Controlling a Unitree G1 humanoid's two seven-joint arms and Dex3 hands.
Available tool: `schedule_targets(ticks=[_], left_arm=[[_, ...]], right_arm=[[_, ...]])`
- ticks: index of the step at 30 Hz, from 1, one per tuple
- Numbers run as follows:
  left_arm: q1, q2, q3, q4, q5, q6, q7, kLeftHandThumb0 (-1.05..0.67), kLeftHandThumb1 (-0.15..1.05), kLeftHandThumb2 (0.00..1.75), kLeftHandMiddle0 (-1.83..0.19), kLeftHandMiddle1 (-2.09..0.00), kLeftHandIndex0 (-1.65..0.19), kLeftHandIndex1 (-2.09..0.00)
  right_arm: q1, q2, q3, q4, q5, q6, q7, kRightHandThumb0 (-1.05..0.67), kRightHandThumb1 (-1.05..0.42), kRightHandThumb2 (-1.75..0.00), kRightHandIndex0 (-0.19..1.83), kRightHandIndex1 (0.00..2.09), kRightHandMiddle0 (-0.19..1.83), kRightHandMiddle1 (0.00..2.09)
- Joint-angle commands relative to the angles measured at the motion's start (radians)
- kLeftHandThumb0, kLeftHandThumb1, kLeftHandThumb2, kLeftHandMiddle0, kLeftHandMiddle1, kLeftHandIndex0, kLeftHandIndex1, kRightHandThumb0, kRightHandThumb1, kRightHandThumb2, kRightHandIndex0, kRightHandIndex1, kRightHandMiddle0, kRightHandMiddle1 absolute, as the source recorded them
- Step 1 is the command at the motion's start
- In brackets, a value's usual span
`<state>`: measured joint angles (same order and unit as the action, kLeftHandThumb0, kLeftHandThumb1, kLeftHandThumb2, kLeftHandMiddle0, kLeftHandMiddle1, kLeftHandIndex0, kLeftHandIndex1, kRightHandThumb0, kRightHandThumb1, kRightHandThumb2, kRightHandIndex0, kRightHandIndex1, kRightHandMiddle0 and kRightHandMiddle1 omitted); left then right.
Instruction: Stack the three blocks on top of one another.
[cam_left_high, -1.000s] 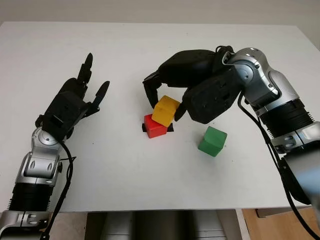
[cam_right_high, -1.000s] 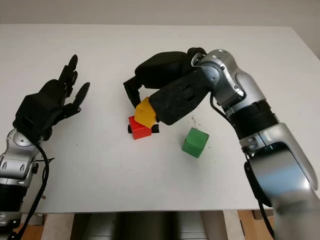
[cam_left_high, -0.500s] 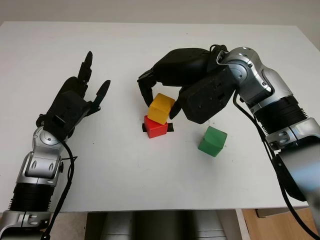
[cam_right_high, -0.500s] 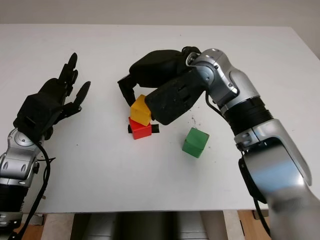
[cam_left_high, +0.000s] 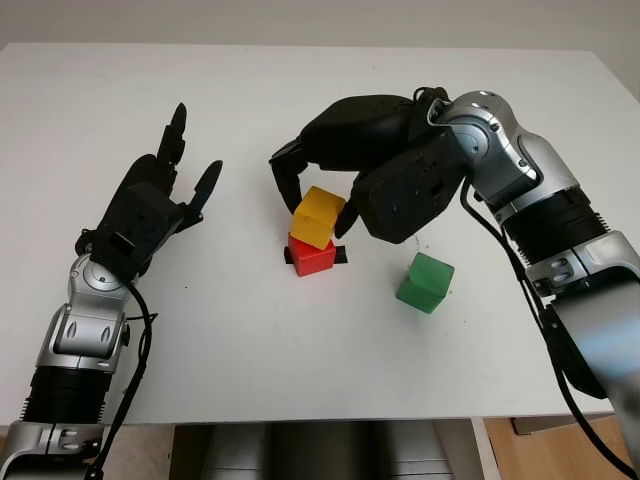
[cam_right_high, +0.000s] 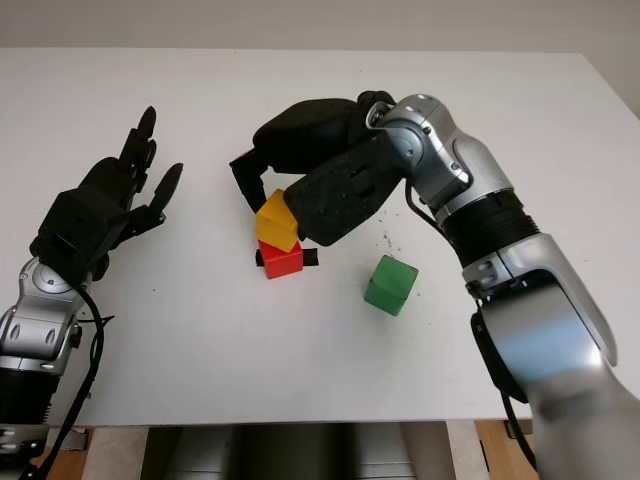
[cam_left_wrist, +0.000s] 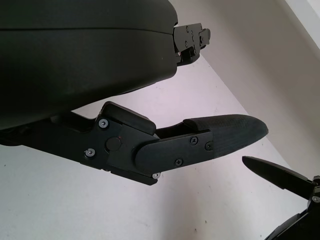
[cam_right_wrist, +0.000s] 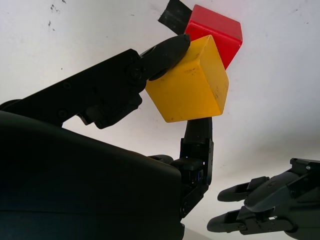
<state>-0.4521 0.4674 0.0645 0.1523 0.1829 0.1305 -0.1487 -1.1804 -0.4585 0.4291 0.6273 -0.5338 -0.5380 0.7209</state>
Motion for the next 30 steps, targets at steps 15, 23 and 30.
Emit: schedule_targets(ticks=[15, 23, 30], left_arm=[[0.019, -0.004, -0.006, -0.007, 0.018, -0.017, 0.003, -0.86, 1.05, 0.69, 0.15, -0.05, 0.17, -0.05], [0.022, -0.004, -0.009, -0.012, 0.028, -0.013, 0.008, -0.85, 1.05, 0.69, 0.17, -0.05, 0.17, -0.05], [0.026, -0.005, -0.006, -0.016, 0.023, -0.012, 0.006, -0.85, 1.05, 0.69, 0.16, -0.06, 0.17, -0.05]], right_arm=[[-0.003, 0.006, 0.021, 0.003, -0.003, -0.003, 0.001, -0.41, -0.92, -0.05, 0.30, 0.05, 0.43, 1.51], [0.004, 0.010, 0.027, 0.011, 0.007, -0.006, 0.007, -0.42, -0.92, -0.05, 0.29, 0.05, 0.43, 1.50], [0.019, 0.015, 0.021, 0.002, 0.031, 0.033, 0.032, -0.48, -0.91, -0.05, 0.24, 0.03, 0.32, 1.48]])
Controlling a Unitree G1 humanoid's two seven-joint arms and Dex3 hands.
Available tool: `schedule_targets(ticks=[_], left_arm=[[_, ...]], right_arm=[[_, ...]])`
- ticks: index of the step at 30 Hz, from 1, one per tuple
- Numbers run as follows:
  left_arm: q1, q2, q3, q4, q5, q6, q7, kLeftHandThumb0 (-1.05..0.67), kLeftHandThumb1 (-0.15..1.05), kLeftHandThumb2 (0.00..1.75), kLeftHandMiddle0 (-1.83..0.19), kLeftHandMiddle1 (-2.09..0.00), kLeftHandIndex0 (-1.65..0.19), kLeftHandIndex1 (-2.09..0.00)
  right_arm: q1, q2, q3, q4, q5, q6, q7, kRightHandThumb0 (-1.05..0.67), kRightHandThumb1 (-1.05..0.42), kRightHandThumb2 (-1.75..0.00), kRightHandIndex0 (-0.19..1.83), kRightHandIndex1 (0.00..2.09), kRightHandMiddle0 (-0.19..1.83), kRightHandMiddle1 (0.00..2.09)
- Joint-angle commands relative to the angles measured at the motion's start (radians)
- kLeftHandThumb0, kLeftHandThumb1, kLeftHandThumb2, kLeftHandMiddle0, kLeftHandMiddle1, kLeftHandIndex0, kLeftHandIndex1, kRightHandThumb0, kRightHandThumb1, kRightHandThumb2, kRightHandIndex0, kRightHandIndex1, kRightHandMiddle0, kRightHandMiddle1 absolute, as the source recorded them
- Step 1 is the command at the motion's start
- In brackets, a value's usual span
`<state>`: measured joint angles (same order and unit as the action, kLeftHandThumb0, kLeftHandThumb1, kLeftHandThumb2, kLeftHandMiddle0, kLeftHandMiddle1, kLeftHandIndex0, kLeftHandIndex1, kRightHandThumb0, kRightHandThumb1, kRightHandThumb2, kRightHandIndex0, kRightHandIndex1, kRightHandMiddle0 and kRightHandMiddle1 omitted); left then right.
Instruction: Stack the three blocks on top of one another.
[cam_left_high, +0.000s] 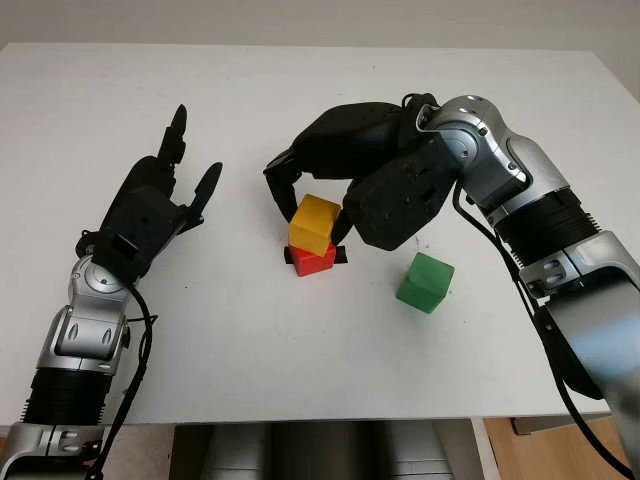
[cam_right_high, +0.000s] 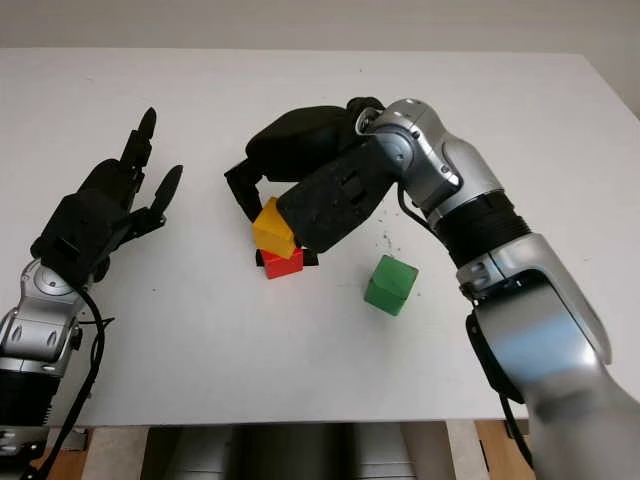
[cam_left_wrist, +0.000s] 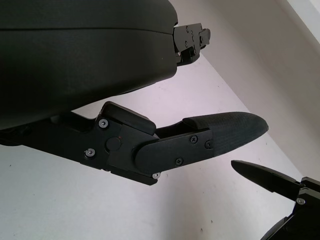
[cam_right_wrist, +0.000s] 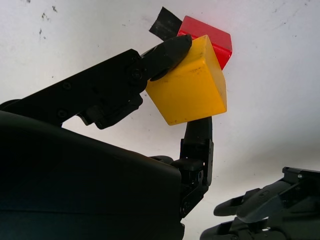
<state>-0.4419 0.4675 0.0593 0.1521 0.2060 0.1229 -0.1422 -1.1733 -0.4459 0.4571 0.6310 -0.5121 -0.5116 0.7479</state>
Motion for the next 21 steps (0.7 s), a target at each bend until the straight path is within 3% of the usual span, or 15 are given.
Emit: schedule_targets(ticks=[1, 6, 12, 18, 21], left_arm=[[0.016, -0.004, -0.002, -0.016, -0.001, -0.004, -0.001, -0.85, 1.05, 0.68, 0.15, -0.06, 0.17, -0.05], [0.018, 0.001, -0.013, -0.021, 0.022, 0.004, 0.008, -0.85, 1.05, 0.70, 0.14, -0.06, 0.16, -0.06], [0.018, -0.003, -0.010, -0.026, 0.023, 0.010, 0.004, -0.86, 1.05, 0.70, 0.11, -0.06, 0.16, -0.05], [0.017, -0.003, -0.006, -0.014, 0.012, 0.003, 0.000, -0.85, 1.05, 0.69, 0.16, -0.04, 0.17, -0.05], [0.019, -0.004, -0.007, -0.019, 0.011, 0.010, -0.001, -0.85, 1.05, 0.69, 0.14, -0.05, 0.17, -0.05]], right_arm=[[0.014, 0.001, -0.007, -0.003, 0.011, 0.010, 0.006, -0.49, -0.90, -0.05, 0.22, 0.02, 0.27, 1.44], [0.024, -0.005, -0.010, 0.001, 0.018, -0.005, -0.008, -0.59, -0.87, -0.05, 0.14, 0.01, 0.05, 1.14], [0.032, -0.010, -0.028, -0.015, 0.051, 0.023, 0.009, -0.65, -0.86, -0.05, 0.05, 0.02, -0.01, 0.84], [0.026, -0.038, -0.077, -0.059, 0.124, 0.049, 0.058, -0.70, -0.86, -0.05, -0.02, 0.04, -0.07, 0.36], [0.034, -0.062, -0.116, -0.100, 0.167, 0.066, 0.068, -0.75, -0.86, -0.05, -0.05, 0.04, -0.08, 0.26]])
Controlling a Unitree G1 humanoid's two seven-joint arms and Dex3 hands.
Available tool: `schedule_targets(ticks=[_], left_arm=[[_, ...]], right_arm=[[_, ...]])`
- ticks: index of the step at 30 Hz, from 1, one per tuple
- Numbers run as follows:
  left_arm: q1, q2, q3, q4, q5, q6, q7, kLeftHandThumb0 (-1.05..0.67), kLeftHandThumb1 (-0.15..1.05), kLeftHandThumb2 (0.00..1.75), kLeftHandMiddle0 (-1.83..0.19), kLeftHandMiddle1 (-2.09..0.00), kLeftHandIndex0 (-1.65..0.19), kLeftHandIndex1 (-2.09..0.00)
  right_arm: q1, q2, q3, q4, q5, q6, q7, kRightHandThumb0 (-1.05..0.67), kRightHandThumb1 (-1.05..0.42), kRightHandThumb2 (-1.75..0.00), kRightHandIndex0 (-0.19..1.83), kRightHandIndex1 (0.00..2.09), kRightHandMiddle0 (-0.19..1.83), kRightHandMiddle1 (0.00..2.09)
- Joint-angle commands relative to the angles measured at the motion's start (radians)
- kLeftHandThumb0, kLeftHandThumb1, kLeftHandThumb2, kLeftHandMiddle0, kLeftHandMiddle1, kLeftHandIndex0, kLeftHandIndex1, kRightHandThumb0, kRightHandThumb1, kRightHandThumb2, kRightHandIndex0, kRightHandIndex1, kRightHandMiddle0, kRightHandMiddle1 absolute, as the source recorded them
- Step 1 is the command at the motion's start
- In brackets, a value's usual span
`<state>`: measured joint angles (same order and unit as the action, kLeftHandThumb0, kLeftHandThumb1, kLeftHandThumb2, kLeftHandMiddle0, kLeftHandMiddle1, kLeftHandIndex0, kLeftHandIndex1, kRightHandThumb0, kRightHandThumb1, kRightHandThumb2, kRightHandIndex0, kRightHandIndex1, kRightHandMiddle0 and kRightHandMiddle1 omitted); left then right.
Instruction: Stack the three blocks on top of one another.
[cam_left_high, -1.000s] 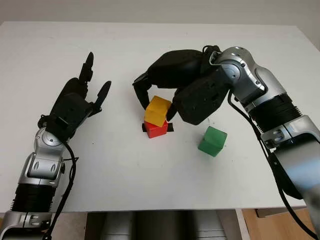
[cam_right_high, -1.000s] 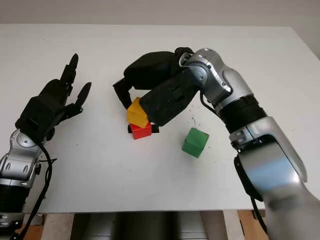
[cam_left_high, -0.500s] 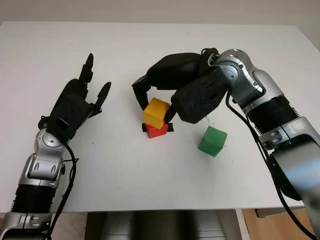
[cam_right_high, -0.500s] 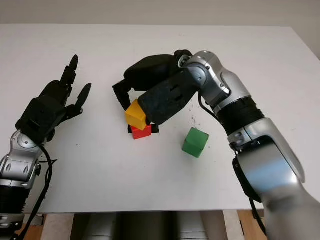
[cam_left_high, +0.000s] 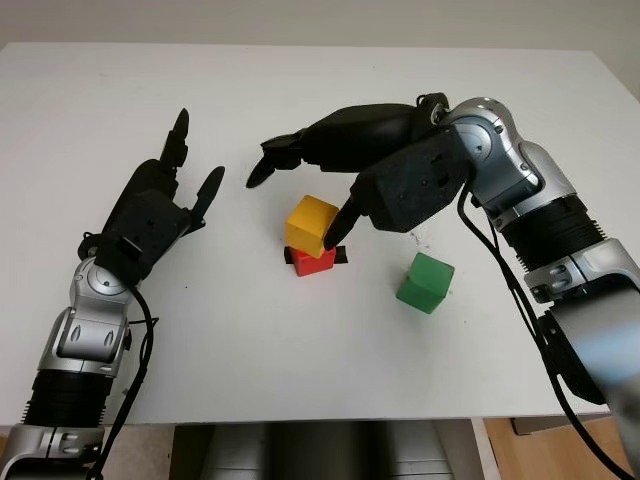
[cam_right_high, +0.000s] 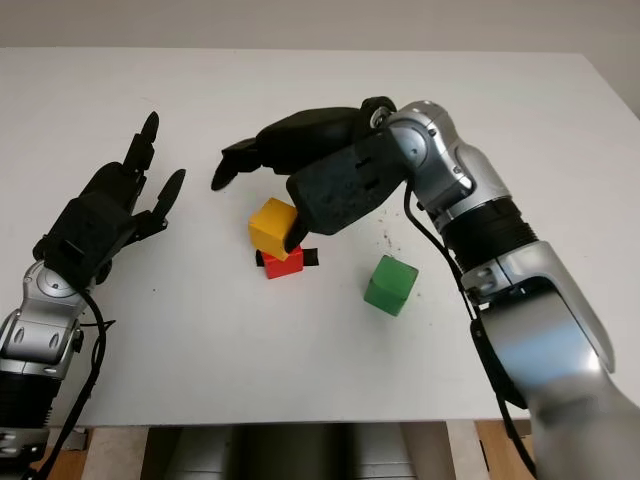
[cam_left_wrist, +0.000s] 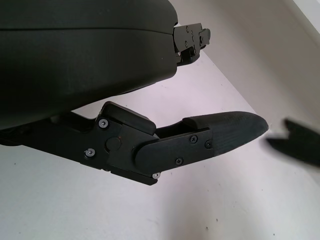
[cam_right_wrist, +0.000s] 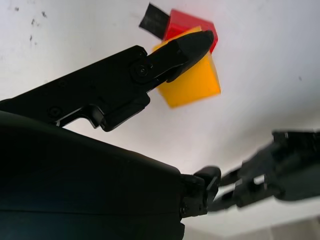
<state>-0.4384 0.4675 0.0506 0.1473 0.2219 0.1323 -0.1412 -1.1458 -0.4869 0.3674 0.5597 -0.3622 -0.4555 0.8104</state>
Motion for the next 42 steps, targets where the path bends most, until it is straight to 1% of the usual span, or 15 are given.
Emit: schedule_targets(ticks=[1, 5, 8, 11, 12, 13, 14, 15, 16, 20, 25, 29, 32, 36, 42], left_arm=[[0.016, -0.003, 0.000, -0.015, -0.003, 0.001, -0.003, -0.85, 1.05, 0.69, 0.15, -0.05, 0.17, -0.05], [0.015, 0.001, -0.004, -0.014, 0.007, -0.001, 0.000, -0.86, 1.05, 0.70, 0.13, -0.06, 0.16, -0.06], [0.014, -0.004, 0.009, -0.006, -0.015, -0.015, -0.004, -0.85, 1.05, 0.68, 0.14, -0.05, 0.17, -0.05], [0.009, 0.002, 0.019, 0.016, -0.032, -0.033, -0.003, -0.85, 1.05, 0.67, 0.07, -0.08, 0.17, -0.05], [0.007, 0.002, 0.024, 0.025, -0.040, -0.044, 0.000, -0.84, 1.05, 0.66, -0.05, -0.14, 0.17, -0.05], [0.005, 0.004, 0.029, 0.035, -0.048, -0.058, -0.001, -0.84, 1.05, 0.65, -0.11, -0.18, 0.16, -0.06], [0.003, 0.004, 0.034, 0.040, -0.057, -0.066, -0.003, -0.83, 1.05, 0.64, -0.04, -0.15, 0.17, -0.05], [0.002, 0.006, 0.037, 0.040, -0.065, -0.068, -0.007, -0.82, 1.05, 0.64, 0.02, -0.31, 0.17, -0.05], [0.002, 0.009, 0.040, 0.038, -0.072, -0.065, -0.013, -0.82, 1.05, 0.64, 0.09, -0.23, 0.18, -0.05], [-0.002, 0.021, 0.044, 0.038, -0.084, -0.060, -0.033, -0.82, 1.05, 0.64, 0.13, -0.10, 0.19, -0.05], [-0.018, 0.032, 0.048, 0.052, -0.092, -0.052, -0.055, -0.82, 1.05, 0.66, 0.19, -0.01, 0.19, -0.04], [-0.033, 0.039, 0.044, 0.063, -0.096, -0.048, -0.071, -0.82, 1.05, 0.67, 0.19, -0.01, 0.19, -0.02], [-0.040, 0.043, 0.041, 0.069, -0.090, -0.055, -0.074, -0.82, 1.05, 0.67, 0.19, -0.02, 0.19, -0.03], [-0.045, 0.046, 0.040, 0.074, -0.090, -0.063, -0.082, -0.82, 1.05, 0.67, 0.19, -0.01, 0.19, -0.04], [-0.042, 0.046, 0.049, 0.060, -0.101, -0.053, -0.090, -0.82, 1.05, 0.65, 0.19, 0.00, 0.19, -0.05]], right_arm=[[0.011, -0.031, -0.040, -0.049, 0.029, 0.028, 0.010, -0.75, -0.87, -0.06, -0.06, 0.03, -0.09, 0.24], [0.033, -0.075, -0.113, -0.124, 0.092, 0.081, 0.013, -0.79, -0.87, -0.06, -0.09, 0.03, -0.09, 0.19], [0.062, -0.127, -0.175, -0.180, 0.121, 0.122, -0.004, -0.79, -0.86, -0.05, -0.09, 0.03, -0.07, 0.19], [0.119, -0.174, -0.247, -0.225, 0.152, 0.150, -0.042, -0.72, -0.84, -0.05, -0.03, 0.06, 0.06, 0.25], [0.141, -0.193, -0.265, -0.233, 0.157, 0.146, -0.053, -0.70, -0.84, -0.05, 0.00, 0.08, 0.11, 0.27], [0.163, -0.210, -0.281, -0.240, 0.161, 0.144, -0.062, -0.68, -0.85, -0.05, 0.02, 0.09, 0.13, 0.28], [0.185, -0.228, -0.298, -0.248, 0.166, 0.147, -0.065, -0.67, -0.85, -0.05, 0.03, 0.09, 0.15, 0.29], [0.207, -0.244, -0.315, -0.252, 0.179, 0.147, -0.066, -0.66, -0.85, -0.05, 0.04, 0.09, 0.17, 0.30], [0.229, -0.258, -0.333, -0.259, 0.194, 0.156, -0.064, -0.65, -0.85, -0.05, 0.06, 0.10, 0.19, 0.30], [0.327, -0.314, -0.382, -0.339, 0.214, 0.219, -0.065, -0.64, -0.87, -0.06, 0.06, 0.09, 0.22, 0.30], [0.448, -0.386, -0.428, -0.438, 0.209, 0.235, -0.070, -0.62, -0.89, -0.06, 0.08, 0.08, 0.24, 0.27], [0.557, -0.435, -0.468, -0.524, 0.222, 0.253, -0.056, -0.59, -0.90, -0.06, 0.04, 0.05, 0.25, 0.22], [0.602, -0.459, -0.482, -0.572, 0.220, 0.246, -0.056, -0.58, -0.89, -0.06, 0.04, 0.05, 0.29, 0.21], [0.642, -0.506, -0.481, -0.609, 0.209, 0.212, -0.031, -0.57, -0.92, -0.07, 0.02, 0.05, 0.29, 0.18], [0.682, -0.557, -0.460, -0.625, 0.171, 0.105, -0.009, -0.53, -0.97, -0.07, -0.01, 0.04, 0.26, 0.13]])
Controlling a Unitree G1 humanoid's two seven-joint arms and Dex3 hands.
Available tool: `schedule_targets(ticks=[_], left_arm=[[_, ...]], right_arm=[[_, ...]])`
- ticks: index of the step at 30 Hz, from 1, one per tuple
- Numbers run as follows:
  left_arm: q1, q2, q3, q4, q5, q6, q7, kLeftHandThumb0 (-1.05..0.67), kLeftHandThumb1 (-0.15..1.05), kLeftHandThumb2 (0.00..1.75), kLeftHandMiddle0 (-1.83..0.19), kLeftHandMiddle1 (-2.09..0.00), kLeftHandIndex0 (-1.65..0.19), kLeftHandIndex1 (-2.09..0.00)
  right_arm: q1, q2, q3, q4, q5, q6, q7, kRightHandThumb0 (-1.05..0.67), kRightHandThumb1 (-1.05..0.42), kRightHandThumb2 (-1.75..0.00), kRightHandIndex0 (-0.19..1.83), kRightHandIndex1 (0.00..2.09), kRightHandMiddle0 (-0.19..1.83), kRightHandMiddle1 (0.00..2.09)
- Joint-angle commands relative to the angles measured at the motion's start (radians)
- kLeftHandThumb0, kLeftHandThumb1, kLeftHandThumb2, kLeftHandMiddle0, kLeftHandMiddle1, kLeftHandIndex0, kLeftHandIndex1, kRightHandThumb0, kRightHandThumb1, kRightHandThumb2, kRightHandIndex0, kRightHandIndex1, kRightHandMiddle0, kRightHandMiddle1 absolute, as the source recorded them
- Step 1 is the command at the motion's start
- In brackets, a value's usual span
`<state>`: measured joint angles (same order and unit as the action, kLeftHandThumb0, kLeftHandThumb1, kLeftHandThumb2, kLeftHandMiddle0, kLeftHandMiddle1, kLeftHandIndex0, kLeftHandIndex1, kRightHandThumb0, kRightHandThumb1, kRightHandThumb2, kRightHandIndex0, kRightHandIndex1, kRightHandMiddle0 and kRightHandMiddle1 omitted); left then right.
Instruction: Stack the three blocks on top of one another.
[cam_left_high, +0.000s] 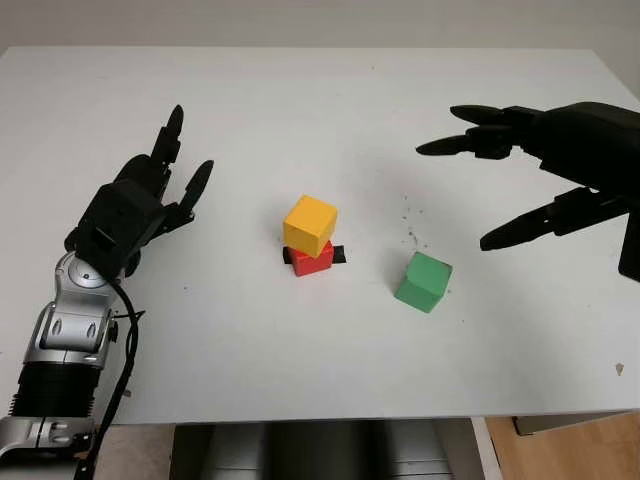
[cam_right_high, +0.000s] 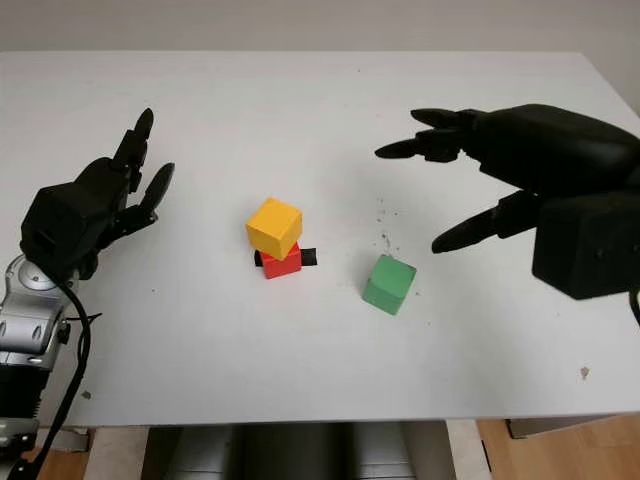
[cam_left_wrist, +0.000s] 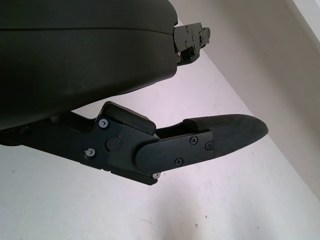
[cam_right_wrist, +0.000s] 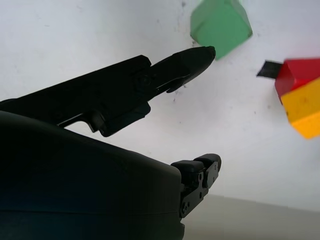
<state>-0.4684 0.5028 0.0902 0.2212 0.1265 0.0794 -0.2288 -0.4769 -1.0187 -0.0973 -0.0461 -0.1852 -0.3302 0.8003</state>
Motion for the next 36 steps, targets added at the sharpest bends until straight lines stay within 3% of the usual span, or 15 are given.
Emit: schedule_targets(ticks=[1, 18, 24, 36], left_arm=[[-0.009, 0.011, 0.010, -0.019, -0.007, 0.005, -0.004, -0.82, 1.05, 0.65, 0.18, -0.01, 0.19, -0.05], [0.010, 0.017, 0.008, -0.049, 0.002, 0.035, 0.001, -0.85, 1.05, 0.66, 0.19, -0.04, 0.19, -0.03], [0.008, 0.019, 0.009, -0.037, 0.000, 0.003, -0.001, -0.83, 1.05, 0.66, 0.18, -0.05, 0.19, -0.03], [0.011, 0.015, 0.006, -0.055, 0.003, 0.049, 0.000, -0.85, 1.05, 0.67, 0.19, -0.04, 0.19, -0.02]], right_arm=[[0.021, -0.025, 0.008, -0.023, -0.021, -0.037, -0.005, -0.52, -0.97, -0.07, -0.02, 0.04, 0.27, 0.13], [0.005, 0.002, 0.134, 0.089, -0.243, -0.356, -0.167, -0.44, -0.94, -0.05, -0.02, 0.05, 0.35, 0.12], [-0.015, 0.006, 0.171, 0.134, -0.297, -0.408, -0.212, -0.44, -0.92, -0.05, 0.00, 0.06, 0.38, 0.12], [-0.052, 0.030, 0.231, 0.204, -0.312, -0.458, -0.237, -0.47, -0.88, -0.04, 0.03, 0.07, 0.44, 0.15]])
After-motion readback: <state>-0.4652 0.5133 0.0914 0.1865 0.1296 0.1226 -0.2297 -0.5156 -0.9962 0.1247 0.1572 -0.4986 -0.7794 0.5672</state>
